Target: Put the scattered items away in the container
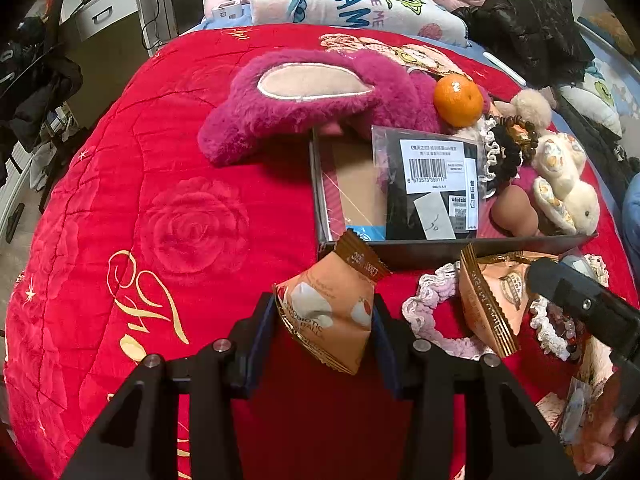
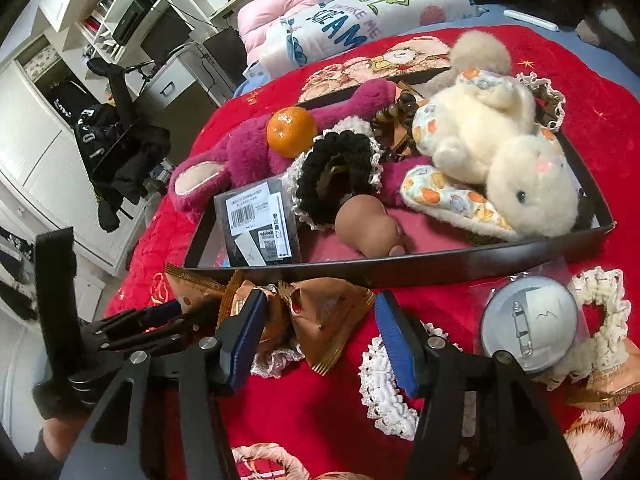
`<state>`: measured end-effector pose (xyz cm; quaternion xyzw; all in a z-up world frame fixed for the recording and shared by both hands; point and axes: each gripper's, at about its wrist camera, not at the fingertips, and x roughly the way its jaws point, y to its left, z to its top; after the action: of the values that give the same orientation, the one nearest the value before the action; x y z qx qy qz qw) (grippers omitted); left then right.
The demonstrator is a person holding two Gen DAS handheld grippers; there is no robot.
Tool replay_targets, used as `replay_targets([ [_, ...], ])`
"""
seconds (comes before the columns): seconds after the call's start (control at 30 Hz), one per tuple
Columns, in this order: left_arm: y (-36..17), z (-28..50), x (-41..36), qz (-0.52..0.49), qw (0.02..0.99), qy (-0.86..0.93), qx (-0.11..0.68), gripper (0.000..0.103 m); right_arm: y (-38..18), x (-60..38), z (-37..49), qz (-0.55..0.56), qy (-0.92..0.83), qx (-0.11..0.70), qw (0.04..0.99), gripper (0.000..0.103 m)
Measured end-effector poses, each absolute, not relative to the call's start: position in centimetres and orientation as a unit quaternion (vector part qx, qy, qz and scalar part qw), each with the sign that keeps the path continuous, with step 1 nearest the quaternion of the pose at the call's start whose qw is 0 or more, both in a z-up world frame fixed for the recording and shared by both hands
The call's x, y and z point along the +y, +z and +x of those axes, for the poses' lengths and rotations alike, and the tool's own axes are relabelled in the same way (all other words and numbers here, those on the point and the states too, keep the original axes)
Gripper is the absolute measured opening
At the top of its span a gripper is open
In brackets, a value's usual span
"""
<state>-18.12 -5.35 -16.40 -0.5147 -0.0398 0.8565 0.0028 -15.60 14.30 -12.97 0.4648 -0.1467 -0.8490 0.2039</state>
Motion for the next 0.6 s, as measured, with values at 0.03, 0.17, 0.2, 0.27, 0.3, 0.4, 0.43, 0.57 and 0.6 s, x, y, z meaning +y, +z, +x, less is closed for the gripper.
replay_targets([
  [0.03,-16.38,-18.14,-5.34,-0.515,0.003,0.857,-0.04,0.047,-12.89,14.28,-15.63,0.463,-0.85,-0.146,0.203,0.056],
  [0.17,-16.59,-17.44,-4.89,-0.514,0.003,0.857,-0.04,0.047,-13.07,14.22,-15.72,0.465,-0.849,-0.148,0.201,0.056],
  [0.2,-16.64,-17.58,-4.87,-0.514,0.003,0.857,-0.041,0.047,-13.06,14.18,-15.73,0.464,-0.851,-0.143,0.198,0.056],
  [0.27,-16.59,-17.52,-5.04,-0.514,0.003,0.857,-0.041,0.047,-12.97,14.13,-15.69,0.462,-0.854,-0.138,0.194,0.056],
  [0.3,-16.58,-17.52,-5.02,-0.514,0.003,0.857,-0.041,0.047,-12.96,14.2,-15.74,0.463,-0.853,-0.14,0.195,0.056],
  [0.4,-16.48,-17.61,-5.01,-0.514,0.003,0.857,-0.04,0.047,-12.68,14.69,-15.76,0.456,-0.857,-0.145,0.191,0.055],
  [0.43,-16.45,-17.62,-5.07,-0.514,0.003,0.857,-0.04,0.047,-12.72,14.71,-15.84,0.459,-0.855,-0.144,0.192,0.055],
  [0.57,-16.46,-17.7,-5.04,-0.515,0.003,0.856,-0.041,0.047,-13.25,14.3,-15.78,0.466,-0.855,-0.129,0.187,0.055],
  [0.6,-16.47,-17.69,-5.06,-0.515,0.003,0.856,-0.041,0.047,-13.24,14.3,-15.73,0.465,-0.856,-0.129,0.186,0.055],
])
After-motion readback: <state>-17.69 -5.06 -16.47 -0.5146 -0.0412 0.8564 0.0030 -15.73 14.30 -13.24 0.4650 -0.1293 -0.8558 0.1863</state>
